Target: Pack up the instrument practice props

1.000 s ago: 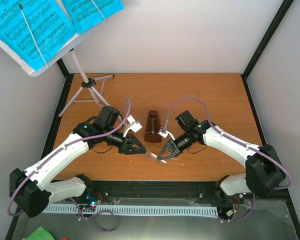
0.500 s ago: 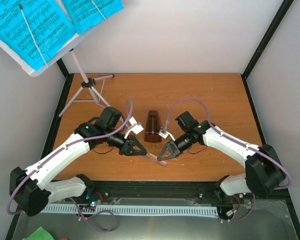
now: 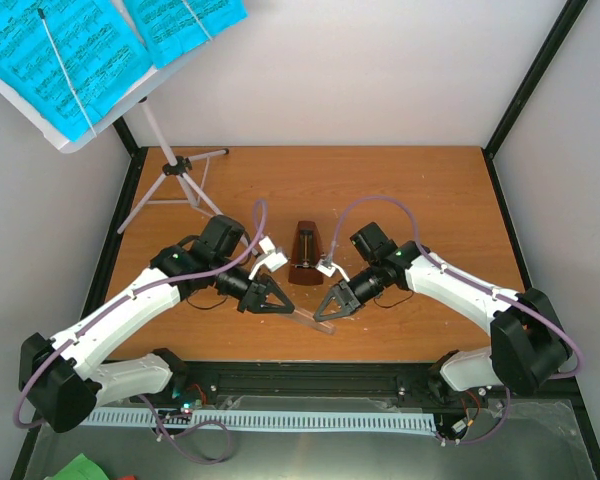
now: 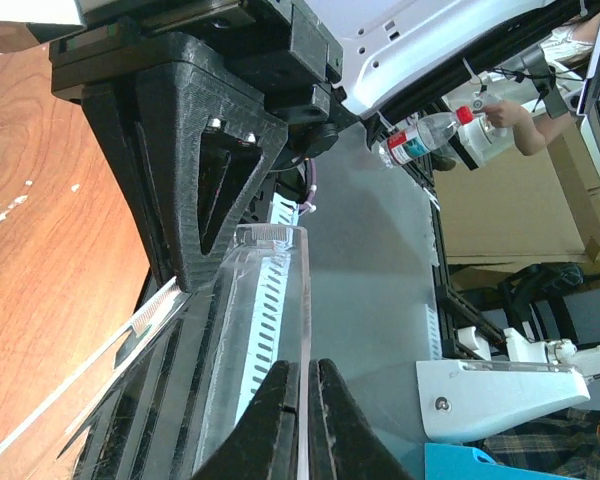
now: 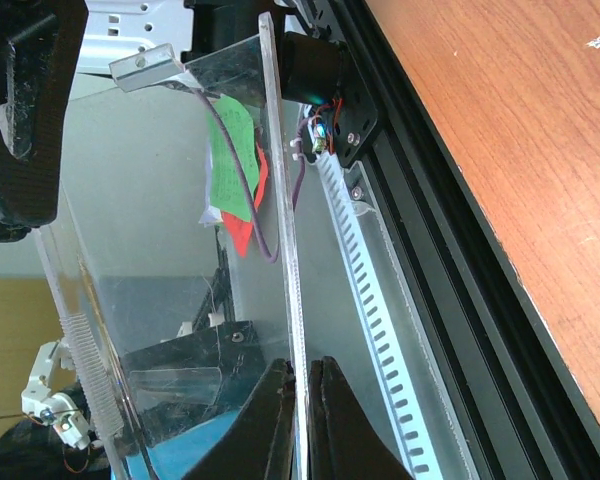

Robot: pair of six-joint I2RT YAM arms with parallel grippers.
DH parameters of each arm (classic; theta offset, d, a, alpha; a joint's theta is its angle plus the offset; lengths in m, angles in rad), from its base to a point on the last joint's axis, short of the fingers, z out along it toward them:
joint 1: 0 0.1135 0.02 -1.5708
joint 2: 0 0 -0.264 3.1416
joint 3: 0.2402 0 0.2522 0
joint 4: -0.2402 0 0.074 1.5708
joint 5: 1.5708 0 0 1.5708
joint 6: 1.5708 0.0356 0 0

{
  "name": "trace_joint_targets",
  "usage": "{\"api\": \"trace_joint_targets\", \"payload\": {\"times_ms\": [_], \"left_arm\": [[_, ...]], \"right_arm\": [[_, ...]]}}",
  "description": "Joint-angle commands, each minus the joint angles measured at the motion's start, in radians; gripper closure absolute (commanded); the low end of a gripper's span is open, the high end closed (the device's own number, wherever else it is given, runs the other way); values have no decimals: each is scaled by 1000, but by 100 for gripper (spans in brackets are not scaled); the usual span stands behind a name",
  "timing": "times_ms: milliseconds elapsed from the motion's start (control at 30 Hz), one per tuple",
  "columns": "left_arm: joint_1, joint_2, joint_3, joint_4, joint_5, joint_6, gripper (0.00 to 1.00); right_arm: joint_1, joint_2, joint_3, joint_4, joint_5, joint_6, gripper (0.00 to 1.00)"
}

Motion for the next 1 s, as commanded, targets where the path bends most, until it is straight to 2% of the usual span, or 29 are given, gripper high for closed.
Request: {"api": "trace_joint_targets", "payload": {"times_ms": [0, 167, 200, 233, 367, 533, 667, 700, 833, 967], "left_arm": [[-11, -20, -1, 4, 24, 13, 100], [-13, -24, 13, 2, 4, 18, 100], [-13, -22, 18, 1, -4, 20, 100], [-13, -19, 22, 4, -13, 19, 100], [-13, -1, 6, 68, -41, -28, 100], [-11, -35, -74, 354, -30, -240, 100], [-10, -75, -153, 644, -98, -458, 100], [-10, -77, -170, 717, -122, -510, 100], [-3, -74, -202, 937, -275, -690, 100], [-2, -47, -240, 1284, -354, -870, 100]], "right_arm": [[5, -18, 14, 0, 2, 26, 97], [-2, -36, 27, 15, 34, 39, 95], [-7, -42, 30, 20, 43, 44, 87], [-17, -49, 31, 25, 53, 48, 74], [-65, -93, 23, 62, 86, 77, 41], [-137, -188, 9, 127, 161, 124, 21], [-215, -331, -49, 288, 264, 248, 4], [-226, -367, -60, 326, 298, 283, 0], [-232, -478, -93, 467, 462, 377, 0], [-232, -597, -196, 785, 613, 568, 0]]}}
